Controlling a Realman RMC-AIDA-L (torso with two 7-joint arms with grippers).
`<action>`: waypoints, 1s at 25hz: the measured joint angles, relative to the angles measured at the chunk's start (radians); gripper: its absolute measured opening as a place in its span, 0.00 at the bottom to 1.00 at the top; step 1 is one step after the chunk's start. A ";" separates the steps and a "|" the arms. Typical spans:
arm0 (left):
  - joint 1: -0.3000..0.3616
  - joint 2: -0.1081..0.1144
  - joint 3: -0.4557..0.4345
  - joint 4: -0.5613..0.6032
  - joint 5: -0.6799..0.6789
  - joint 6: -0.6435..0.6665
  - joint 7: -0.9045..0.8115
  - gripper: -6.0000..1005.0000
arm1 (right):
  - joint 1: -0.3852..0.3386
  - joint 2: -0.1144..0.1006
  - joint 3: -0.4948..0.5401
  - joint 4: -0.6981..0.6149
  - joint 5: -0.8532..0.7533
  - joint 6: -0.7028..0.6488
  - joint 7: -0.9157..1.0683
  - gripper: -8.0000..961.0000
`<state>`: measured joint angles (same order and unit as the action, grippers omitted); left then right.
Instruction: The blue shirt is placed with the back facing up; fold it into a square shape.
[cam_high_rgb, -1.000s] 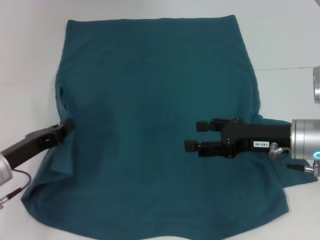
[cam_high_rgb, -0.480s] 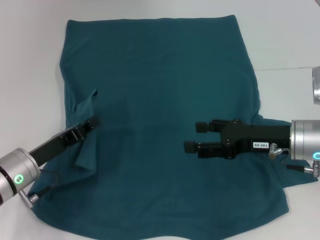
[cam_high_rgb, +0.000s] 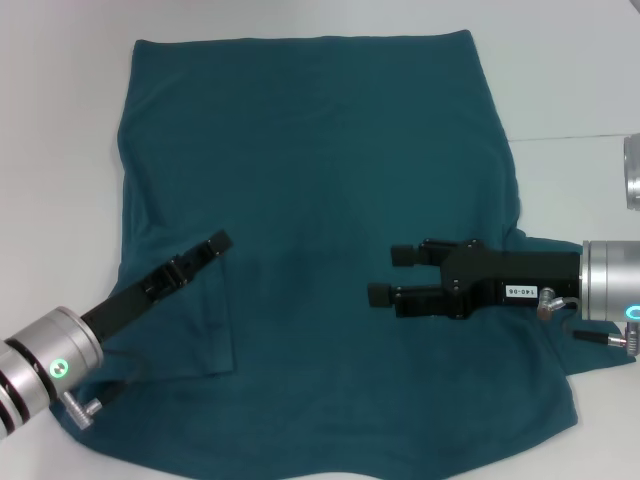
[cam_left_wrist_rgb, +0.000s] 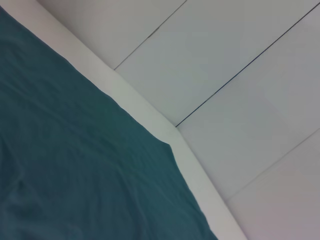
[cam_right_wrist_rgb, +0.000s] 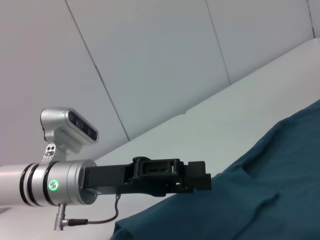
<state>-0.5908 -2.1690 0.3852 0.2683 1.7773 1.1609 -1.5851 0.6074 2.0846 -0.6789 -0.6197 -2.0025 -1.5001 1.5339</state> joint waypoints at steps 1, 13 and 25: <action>-0.001 0.000 0.001 -0.006 -0.003 0.001 0.001 0.34 | 0.000 0.000 0.000 0.000 0.000 0.000 0.000 0.92; 0.005 0.002 -0.003 0.031 -0.016 0.117 0.122 0.82 | -0.006 -0.008 0.014 0.000 0.002 0.002 0.011 0.91; 0.070 0.006 0.041 0.160 -0.047 0.383 0.397 0.89 | -0.070 -0.059 0.074 -0.012 0.003 0.005 0.231 0.91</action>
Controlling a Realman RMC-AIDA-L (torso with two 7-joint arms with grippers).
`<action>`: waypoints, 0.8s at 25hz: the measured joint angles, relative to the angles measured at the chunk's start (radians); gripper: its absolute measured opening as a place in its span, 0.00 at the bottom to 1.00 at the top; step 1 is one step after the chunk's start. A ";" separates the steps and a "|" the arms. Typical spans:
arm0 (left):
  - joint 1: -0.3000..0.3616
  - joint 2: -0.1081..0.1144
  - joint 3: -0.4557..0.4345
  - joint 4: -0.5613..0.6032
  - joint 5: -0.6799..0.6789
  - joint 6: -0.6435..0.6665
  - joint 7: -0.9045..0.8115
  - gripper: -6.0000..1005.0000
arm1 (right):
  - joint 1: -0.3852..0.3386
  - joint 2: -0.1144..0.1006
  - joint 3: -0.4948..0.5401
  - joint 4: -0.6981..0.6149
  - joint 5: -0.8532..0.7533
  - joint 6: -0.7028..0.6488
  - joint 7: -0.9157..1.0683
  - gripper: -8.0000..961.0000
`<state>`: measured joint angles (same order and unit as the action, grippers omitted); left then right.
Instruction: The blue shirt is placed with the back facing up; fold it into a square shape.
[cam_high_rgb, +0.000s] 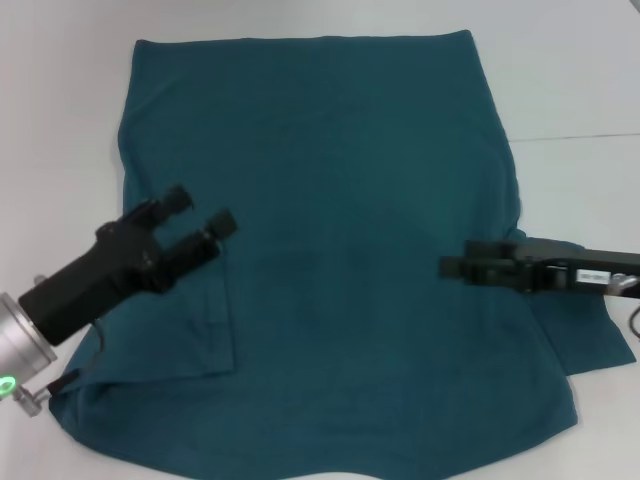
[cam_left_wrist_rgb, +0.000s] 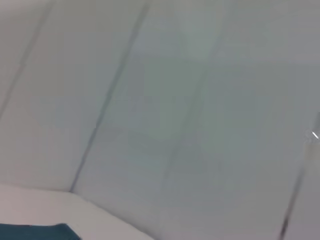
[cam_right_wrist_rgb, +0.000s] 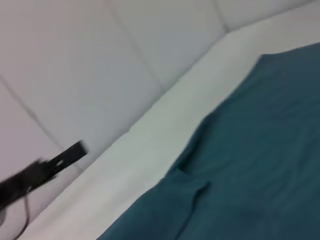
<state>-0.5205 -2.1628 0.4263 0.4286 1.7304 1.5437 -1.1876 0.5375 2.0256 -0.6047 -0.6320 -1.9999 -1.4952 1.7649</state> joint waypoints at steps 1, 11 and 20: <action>0.004 0.000 0.028 0.012 0.001 0.007 0.021 0.89 | -0.008 -0.003 0.009 0.000 0.000 0.001 0.014 0.91; 0.026 -0.001 0.266 0.113 0.087 0.004 0.097 0.88 | -0.088 0.000 0.192 0.002 0.000 0.004 0.050 0.90; 0.018 -0.004 0.336 0.120 0.127 0.012 0.093 0.88 | -0.152 0.002 0.285 0.010 0.000 0.004 0.071 0.90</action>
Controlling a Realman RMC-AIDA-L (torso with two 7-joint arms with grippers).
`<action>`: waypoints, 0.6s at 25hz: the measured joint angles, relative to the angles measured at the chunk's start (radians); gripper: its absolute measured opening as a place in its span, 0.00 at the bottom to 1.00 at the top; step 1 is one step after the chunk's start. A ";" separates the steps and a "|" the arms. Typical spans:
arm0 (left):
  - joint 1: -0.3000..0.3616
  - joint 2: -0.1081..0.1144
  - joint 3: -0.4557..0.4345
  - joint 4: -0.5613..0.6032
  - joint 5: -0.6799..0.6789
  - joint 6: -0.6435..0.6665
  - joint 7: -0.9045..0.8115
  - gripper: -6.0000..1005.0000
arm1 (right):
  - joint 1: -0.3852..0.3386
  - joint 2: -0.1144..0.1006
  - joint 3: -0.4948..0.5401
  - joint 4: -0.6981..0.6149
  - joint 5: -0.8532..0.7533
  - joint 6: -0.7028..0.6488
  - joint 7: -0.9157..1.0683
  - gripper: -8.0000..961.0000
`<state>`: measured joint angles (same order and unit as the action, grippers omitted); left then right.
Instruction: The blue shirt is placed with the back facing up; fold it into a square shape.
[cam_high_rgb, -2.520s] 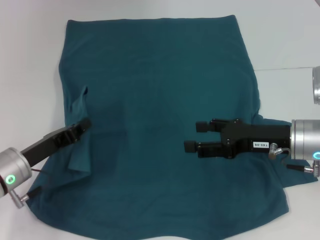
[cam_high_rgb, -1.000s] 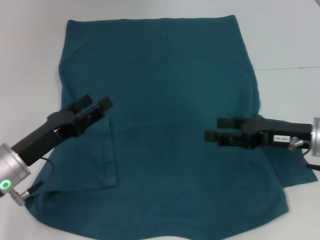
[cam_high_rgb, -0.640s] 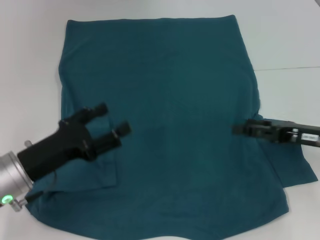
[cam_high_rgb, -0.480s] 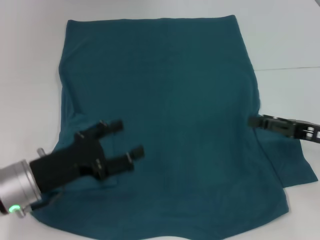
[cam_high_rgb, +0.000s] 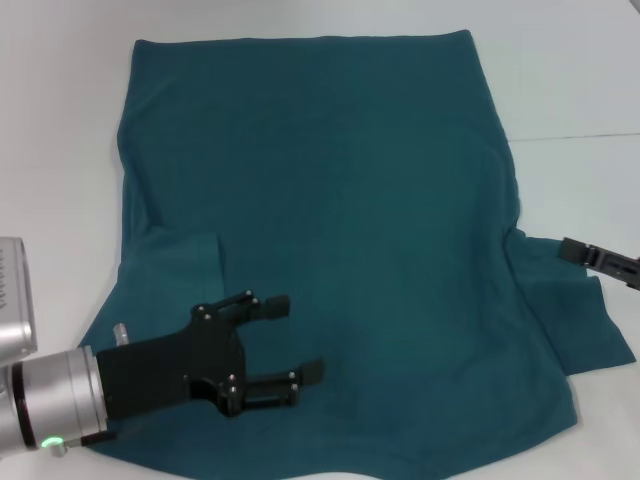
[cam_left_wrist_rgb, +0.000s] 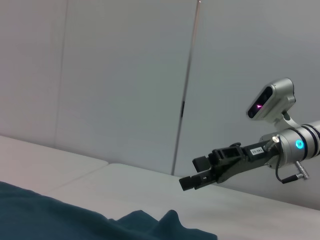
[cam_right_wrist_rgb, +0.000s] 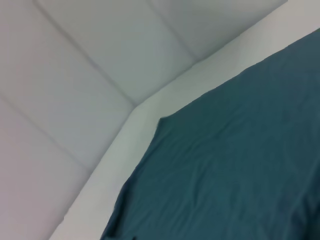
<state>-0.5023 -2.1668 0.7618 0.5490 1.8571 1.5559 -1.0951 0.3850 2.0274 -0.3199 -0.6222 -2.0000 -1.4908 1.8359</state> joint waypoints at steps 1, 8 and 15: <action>0.000 0.000 0.000 0.000 0.001 0.000 0.000 0.88 | -0.005 0.005 0.013 0.001 0.000 0.000 0.000 0.90; -0.001 0.000 0.001 0.000 0.009 0.001 -0.016 0.88 | -0.042 0.053 0.116 0.002 -0.001 0.052 0.014 0.90; -0.017 0.003 0.001 0.017 0.042 0.002 -0.082 0.88 | -0.067 0.058 0.125 0.009 0.000 0.137 0.082 0.89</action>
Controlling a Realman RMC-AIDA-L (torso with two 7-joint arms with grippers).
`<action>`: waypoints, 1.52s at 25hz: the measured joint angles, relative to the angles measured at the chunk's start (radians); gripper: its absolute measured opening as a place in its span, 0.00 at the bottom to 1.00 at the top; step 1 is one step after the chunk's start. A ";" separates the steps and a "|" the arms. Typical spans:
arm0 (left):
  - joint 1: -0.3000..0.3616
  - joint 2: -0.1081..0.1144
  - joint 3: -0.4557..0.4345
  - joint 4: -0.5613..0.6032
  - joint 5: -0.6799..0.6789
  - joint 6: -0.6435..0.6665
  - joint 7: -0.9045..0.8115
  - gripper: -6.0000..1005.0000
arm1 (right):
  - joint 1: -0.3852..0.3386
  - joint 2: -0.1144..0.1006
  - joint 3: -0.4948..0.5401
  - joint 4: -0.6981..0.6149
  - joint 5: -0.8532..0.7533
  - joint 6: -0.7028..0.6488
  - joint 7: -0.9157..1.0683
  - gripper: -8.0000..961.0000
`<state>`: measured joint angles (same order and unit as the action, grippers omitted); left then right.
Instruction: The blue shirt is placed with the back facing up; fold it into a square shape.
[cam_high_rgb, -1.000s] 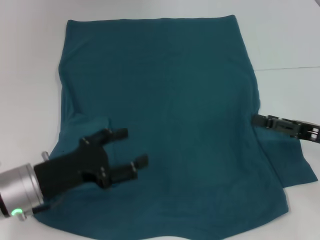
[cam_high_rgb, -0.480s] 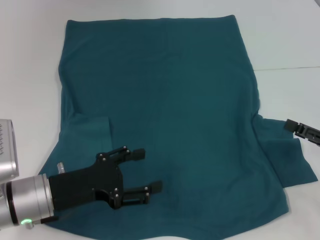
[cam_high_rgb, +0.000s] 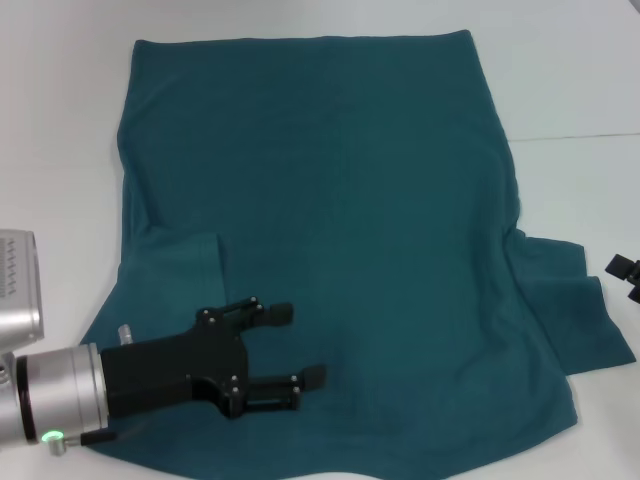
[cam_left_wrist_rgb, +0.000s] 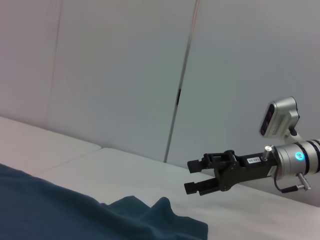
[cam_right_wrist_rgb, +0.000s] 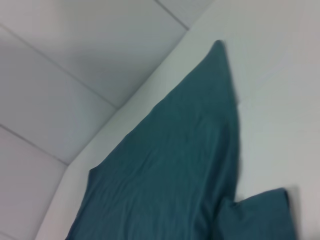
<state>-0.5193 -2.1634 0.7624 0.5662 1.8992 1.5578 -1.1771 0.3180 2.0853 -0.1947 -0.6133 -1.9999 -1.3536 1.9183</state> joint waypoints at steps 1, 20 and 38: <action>-0.001 0.000 0.000 0.004 0.002 0.000 -0.007 0.88 | 0.000 -0.001 0.000 -0.002 0.000 0.006 0.007 0.89; -0.009 0.001 -0.003 0.026 -0.002 -0.008 -0.071 0.88 | 0.087 -0.034 -0.053 -0.002 -0.117 0.123 0.089 0.88; -0.010 0.001 -0.007 0.033 0.001 -0.009 -0.076 0.88 | 0.108 -0.025 -0.099 0.031 -0.117 0.176 0.085 0.88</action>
<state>-0.5292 -2.1629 0.7554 0.5988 1.9003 1.5493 -1.2533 0.4265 2.0606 -0.2938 -0.5823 -2.1169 -1.1781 2.0033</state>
